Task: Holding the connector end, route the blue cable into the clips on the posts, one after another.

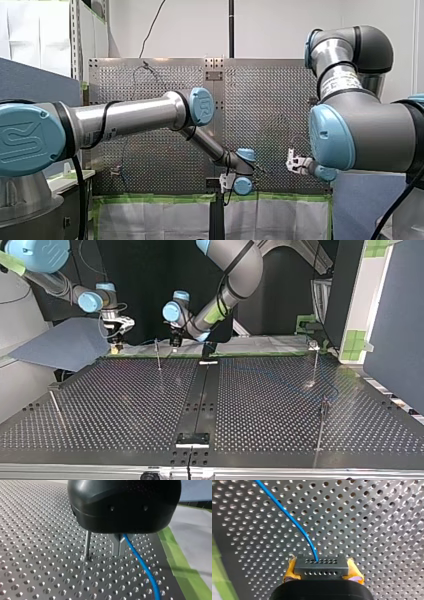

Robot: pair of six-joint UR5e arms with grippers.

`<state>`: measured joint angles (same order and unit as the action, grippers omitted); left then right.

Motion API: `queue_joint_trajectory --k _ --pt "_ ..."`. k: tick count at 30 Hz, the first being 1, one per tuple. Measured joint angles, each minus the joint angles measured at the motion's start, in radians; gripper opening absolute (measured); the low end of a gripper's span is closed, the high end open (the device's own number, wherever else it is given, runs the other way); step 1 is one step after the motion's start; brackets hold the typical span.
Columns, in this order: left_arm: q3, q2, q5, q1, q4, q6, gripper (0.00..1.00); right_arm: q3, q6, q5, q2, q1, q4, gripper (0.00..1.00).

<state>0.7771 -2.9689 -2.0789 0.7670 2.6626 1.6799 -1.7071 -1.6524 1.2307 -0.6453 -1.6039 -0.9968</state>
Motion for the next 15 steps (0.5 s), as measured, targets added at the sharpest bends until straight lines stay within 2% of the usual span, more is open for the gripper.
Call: queue_joint_trajectory --k 6,11,15 --pt "0.0 0.0 0.0 0.013 0.003 0.003 0.0 -0.028 0.001 -0.038 0.0 0.026 -0.005 0.0" --pt "0.0 0.0 0.0 0.018 0.004 0.003 0.0 -0.045 0.002 -0.084 -0.001 0.051 -0.009 0.0" --pt "0.0 0.0 -0.001 0.018 0.005 0.003 0.0 -0.052 0.003 -0.107 -0.002 0.061 -0.009 0.0"
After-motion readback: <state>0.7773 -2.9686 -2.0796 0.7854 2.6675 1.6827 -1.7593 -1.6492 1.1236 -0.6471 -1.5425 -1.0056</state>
